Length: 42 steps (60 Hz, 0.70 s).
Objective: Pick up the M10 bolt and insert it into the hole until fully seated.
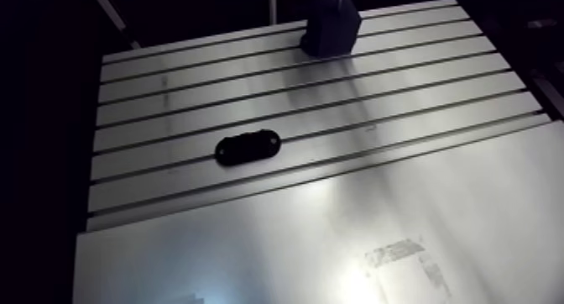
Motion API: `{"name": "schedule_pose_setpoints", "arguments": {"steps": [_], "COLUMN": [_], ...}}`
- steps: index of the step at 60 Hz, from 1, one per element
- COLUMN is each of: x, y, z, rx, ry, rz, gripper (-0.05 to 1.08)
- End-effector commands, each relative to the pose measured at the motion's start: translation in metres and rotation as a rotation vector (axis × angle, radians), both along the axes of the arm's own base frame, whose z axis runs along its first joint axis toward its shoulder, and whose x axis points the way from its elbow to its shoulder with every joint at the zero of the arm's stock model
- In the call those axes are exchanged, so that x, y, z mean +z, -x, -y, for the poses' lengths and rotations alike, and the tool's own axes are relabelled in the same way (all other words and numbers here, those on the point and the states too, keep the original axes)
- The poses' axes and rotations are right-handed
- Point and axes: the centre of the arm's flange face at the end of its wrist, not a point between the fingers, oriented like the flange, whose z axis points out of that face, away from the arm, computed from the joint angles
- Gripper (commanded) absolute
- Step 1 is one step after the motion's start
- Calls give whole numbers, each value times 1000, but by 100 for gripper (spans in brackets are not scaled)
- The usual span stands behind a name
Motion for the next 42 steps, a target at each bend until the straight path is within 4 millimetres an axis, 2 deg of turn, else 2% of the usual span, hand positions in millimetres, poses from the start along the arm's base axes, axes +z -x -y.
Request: {"name": "schedule_pose_setpoints", "arguments": {"steps": [1, 42], "x": [1, 2], "y": [1, 1], "z": [0, 1], "rx": [0, -2], "ry": [0, -1], "rz": [-3, -7], "gripper": [107, 107]}}
